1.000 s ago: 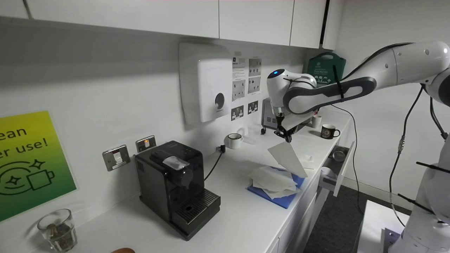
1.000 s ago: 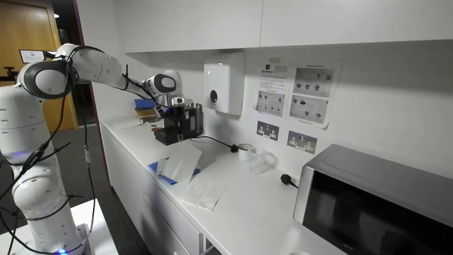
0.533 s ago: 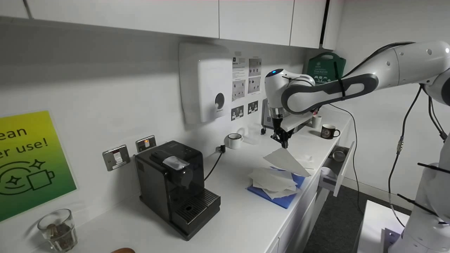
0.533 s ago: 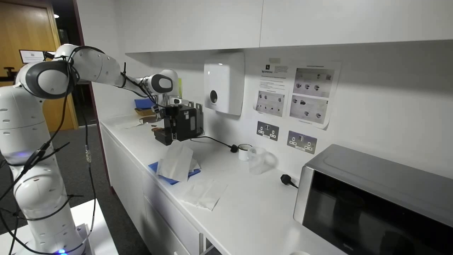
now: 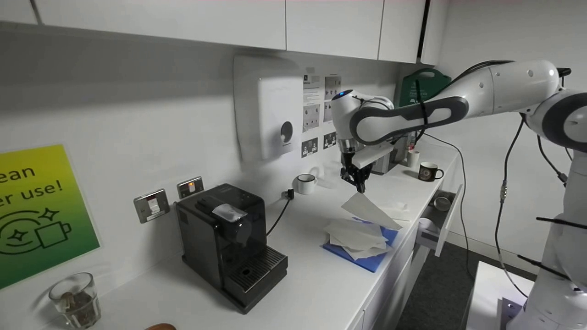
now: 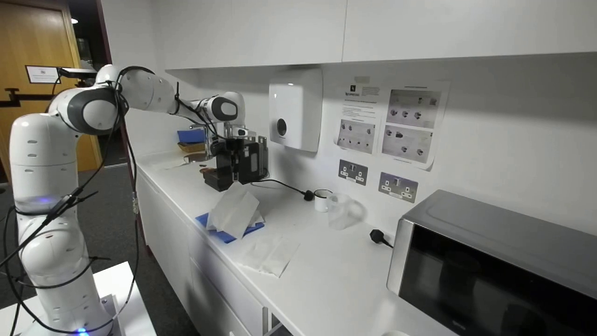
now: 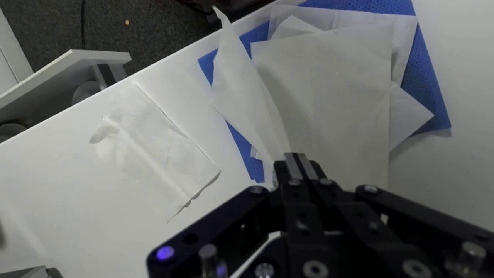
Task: Place the white napkins on the blue placemat
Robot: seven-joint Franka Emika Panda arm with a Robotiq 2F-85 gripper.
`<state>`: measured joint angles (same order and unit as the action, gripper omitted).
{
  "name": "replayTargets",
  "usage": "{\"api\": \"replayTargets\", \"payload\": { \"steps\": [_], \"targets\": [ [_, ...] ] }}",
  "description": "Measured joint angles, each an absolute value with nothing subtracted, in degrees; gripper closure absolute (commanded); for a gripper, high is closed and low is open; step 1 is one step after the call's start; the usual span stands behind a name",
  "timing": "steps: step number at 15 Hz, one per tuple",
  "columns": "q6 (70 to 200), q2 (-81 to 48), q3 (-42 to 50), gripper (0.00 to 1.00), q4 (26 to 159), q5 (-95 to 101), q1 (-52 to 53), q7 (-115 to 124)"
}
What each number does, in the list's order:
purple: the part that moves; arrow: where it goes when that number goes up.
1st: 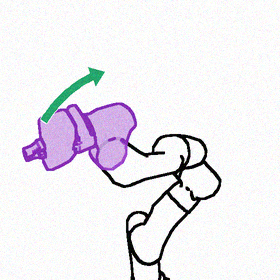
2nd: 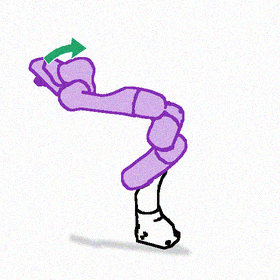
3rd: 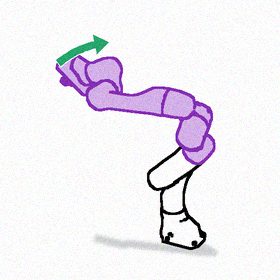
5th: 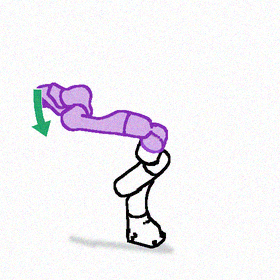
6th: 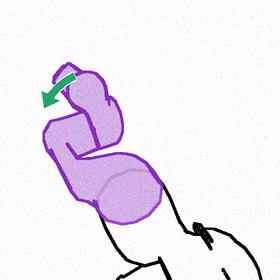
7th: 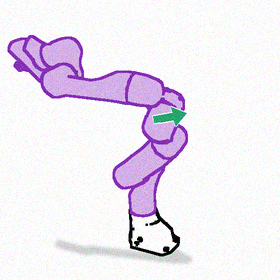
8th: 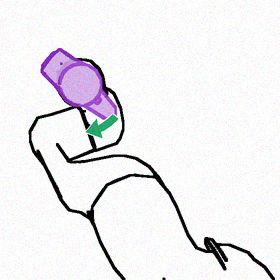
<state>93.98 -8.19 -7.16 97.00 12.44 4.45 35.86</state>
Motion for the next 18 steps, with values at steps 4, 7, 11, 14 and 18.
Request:
{"api": "replayTargets", "payload": {
  "steps": [4,7,11,14,18],
  "targets": [
    [92.5,-14.8,-6.2,1.0,89.8,12.2,4.7,35.2],
    [91.8,-18.4,-5.5,1.0,86.0,12.2,5.4,35.2],
    [88.3,-21.2,-5.4,1.0,82.5,12.1,6.8,32.5],
    [84.9,-21.6,-5.4,1.0,82.1,12.1,8.3,28.4],
    [82.1,-21.7,-5.4,1.0,82.1,12.1,10.0,24.7]
  ]
}}
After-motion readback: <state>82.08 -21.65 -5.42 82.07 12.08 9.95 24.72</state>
